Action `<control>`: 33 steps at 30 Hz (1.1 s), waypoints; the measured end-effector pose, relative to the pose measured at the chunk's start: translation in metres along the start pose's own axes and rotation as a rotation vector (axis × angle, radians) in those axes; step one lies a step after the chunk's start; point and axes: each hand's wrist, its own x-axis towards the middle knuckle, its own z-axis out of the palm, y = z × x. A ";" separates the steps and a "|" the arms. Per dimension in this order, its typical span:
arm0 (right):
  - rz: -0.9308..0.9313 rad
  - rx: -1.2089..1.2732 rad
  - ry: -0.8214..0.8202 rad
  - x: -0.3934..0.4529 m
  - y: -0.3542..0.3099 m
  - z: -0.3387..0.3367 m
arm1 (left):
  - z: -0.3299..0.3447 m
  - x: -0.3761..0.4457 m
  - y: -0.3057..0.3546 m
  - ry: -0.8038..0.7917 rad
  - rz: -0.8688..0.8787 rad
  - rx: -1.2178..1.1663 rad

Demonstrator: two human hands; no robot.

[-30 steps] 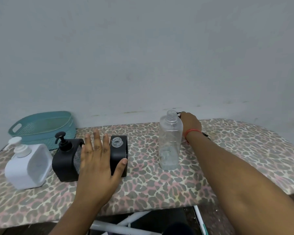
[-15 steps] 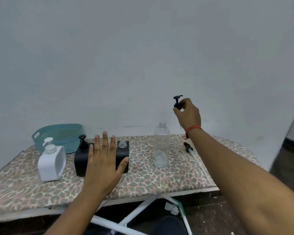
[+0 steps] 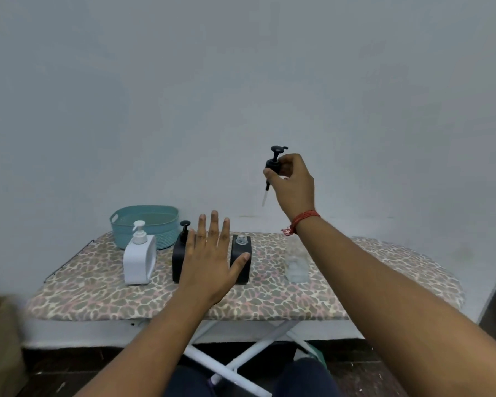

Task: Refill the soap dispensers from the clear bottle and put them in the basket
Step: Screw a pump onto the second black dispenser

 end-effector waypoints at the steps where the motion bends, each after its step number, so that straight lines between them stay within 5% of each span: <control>1: 0.020 0.019 -0.011 -0.004 0.003 0.008 | 0.003 0.000 0.000 -0.007 -0.002 -0.001; 17: 0.202 0.025 -0.099 -0.030 0.089 0.057 | 0.076 0.007 0.002 -0.133 -0.069 -0.123; 33: 0.285 -0.032 -0.409 -0.068 0.141 0.065 | 0.098 0.039 -0.008 -0.226 -0.214 -0.360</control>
